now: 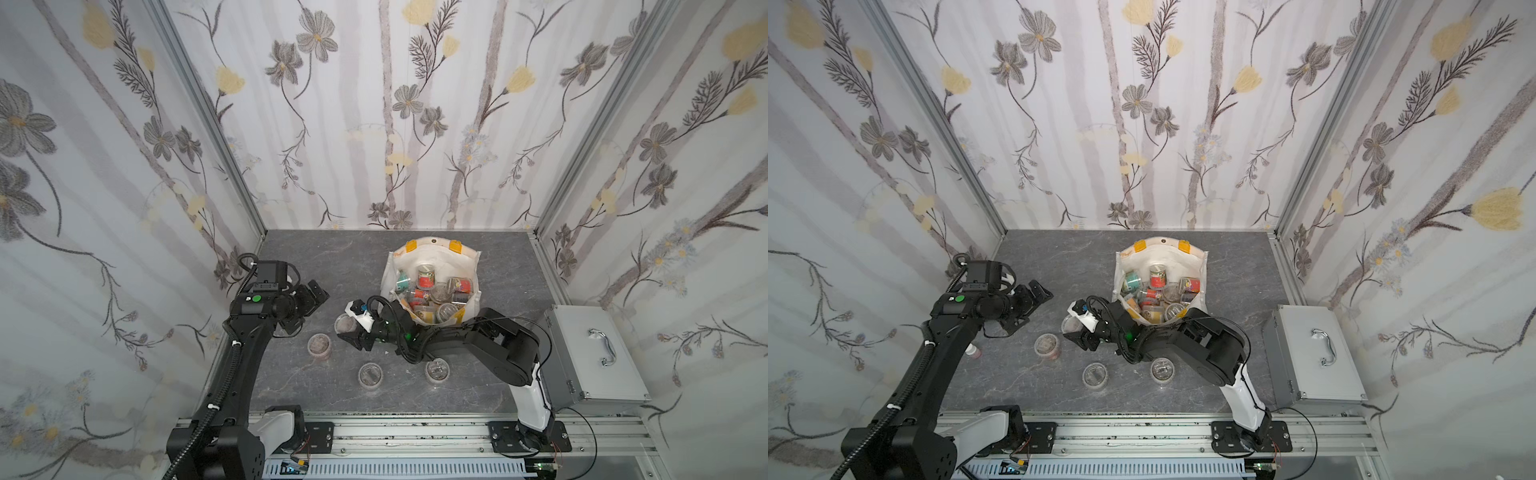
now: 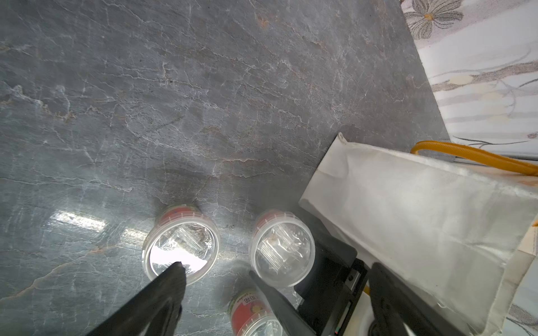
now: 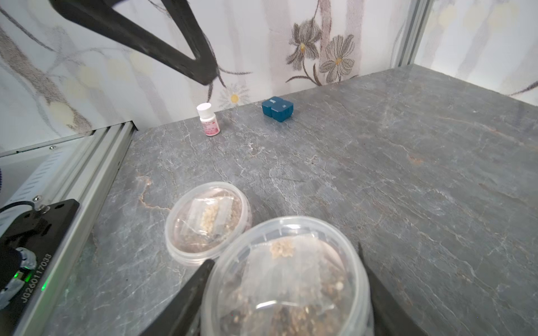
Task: Take out the seed jars from the canvas bag
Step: Place the seed jar at the center of the board.
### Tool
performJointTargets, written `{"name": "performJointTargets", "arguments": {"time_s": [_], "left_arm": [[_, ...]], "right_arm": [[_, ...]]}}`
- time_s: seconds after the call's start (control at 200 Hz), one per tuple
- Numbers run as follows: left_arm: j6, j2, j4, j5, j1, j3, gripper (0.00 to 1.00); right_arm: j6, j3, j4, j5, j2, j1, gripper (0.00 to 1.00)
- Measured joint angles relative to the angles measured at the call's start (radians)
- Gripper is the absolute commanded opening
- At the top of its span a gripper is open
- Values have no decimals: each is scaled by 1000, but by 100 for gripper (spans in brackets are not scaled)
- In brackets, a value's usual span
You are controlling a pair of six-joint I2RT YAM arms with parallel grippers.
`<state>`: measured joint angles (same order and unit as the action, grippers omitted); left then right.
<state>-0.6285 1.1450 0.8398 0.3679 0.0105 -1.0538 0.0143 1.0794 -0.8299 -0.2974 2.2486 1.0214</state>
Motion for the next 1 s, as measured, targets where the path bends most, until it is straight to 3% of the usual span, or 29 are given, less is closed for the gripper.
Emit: {"name": "performJointTargets", "arguments": {"time_s": [0.669, 0.844, 0.999], "left_arm": [[-3, 23, -8, -5, 0, 33, 100], [-4, 22, -14, 8, 0, 31, 100], [1, 8, -29, 55, -5, -5, 100]], "right_arm": [[0, 21, 13, -45, 71, -8, 76], [1, -4, 37, -45, -36, -9, 76], [42, -48, 85, -48, -243, -10, 77]]}}
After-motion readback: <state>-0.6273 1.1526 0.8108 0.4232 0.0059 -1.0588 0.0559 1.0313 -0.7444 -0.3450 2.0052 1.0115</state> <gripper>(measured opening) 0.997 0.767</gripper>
